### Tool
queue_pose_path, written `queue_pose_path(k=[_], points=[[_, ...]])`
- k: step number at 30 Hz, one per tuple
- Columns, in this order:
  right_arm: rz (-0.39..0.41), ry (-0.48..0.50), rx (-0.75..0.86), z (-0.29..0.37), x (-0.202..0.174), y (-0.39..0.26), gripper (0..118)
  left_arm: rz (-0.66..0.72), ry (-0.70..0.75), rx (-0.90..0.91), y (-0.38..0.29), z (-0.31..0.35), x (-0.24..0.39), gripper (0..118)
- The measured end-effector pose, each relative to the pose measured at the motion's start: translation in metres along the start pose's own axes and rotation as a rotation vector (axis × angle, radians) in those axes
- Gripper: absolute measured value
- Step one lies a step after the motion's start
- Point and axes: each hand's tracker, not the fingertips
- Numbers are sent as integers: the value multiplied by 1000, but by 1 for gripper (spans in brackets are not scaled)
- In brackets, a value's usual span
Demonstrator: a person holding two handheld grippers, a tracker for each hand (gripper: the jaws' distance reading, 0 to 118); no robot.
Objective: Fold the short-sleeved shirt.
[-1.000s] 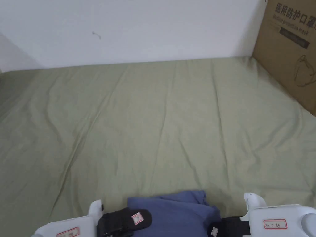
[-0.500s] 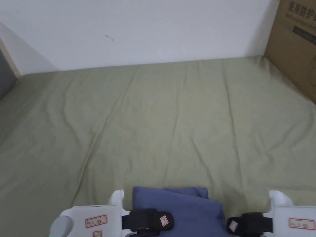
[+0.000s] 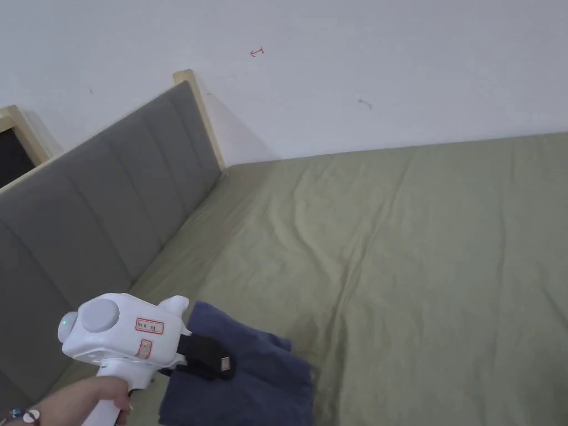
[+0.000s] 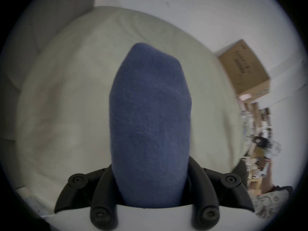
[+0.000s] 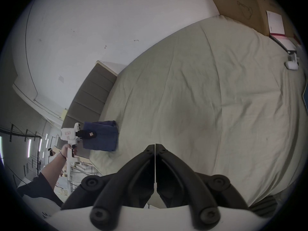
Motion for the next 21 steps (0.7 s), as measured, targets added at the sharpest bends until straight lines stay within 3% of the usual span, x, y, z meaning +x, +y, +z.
queue_pose_path(k=[4,5,7,8,12,18,21], points=[[-2,3,-23,-10,-9,-1,0,11,252,-49,6,-1,-47,33],[-1,2,-26,-13,-12,-1,0,14,300,-55,5,-3,-54,49],[5,-2,-32,-17,-18,-2,0,19,407,-60,1,-6,-66,103],[9,-1,-39,-19,-19,-1,0,5,473,-63,0,-6,-72,118],[35,-4,-46,-21,-27,0,0,0,603,50,-2,20,-91,114],[55,-13,-36,-20,-28,3,0,43,548,134,-14,52,-85,114],[51,-10,-32,-16,-23,1,0,22,463,111,-38,44,-38,114]])
